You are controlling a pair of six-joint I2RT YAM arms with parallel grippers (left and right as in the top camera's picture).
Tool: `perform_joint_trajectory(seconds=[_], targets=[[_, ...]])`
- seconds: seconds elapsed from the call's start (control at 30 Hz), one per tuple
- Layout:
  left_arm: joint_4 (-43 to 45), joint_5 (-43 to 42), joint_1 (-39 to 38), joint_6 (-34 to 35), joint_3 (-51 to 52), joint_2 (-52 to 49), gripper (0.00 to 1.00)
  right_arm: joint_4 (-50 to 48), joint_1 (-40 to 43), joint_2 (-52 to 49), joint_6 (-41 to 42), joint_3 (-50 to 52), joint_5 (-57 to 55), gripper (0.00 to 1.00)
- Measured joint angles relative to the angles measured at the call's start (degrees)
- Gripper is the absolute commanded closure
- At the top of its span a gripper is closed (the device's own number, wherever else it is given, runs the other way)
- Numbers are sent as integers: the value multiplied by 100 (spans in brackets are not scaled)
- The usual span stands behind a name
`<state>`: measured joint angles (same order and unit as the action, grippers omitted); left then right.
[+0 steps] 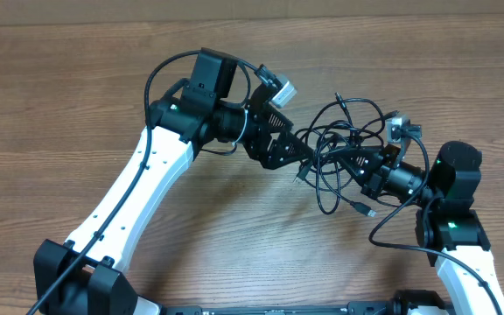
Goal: Untangle cables
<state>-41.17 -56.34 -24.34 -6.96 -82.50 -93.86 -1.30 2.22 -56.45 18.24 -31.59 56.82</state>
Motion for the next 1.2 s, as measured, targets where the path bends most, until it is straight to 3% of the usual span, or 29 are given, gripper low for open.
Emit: perform_joint_trajectory(seconds=[0.57, 1.1, 1.13, 1.17, 1.2], targets=[[374, -649, 0, -225, 0, 0, 1, -39, 0, 0, 109, 0, 557, 96], [660, -693, -243, -219, 0, 0, 1, -55, 0, 0, -686, 0, 1657, 96], [675, -693, -280, -219, 0, 0, 4, -57, 0, 0, -706, 0, 1687, 96], [697, -693, -321, -219, 0, 0, 14, -57, 0, 0, -737, 0, 1722, 96], [721, -693, -376, -210, 0, 0, 30, -57, 0, 0, -758, 0, 1751, 96]])
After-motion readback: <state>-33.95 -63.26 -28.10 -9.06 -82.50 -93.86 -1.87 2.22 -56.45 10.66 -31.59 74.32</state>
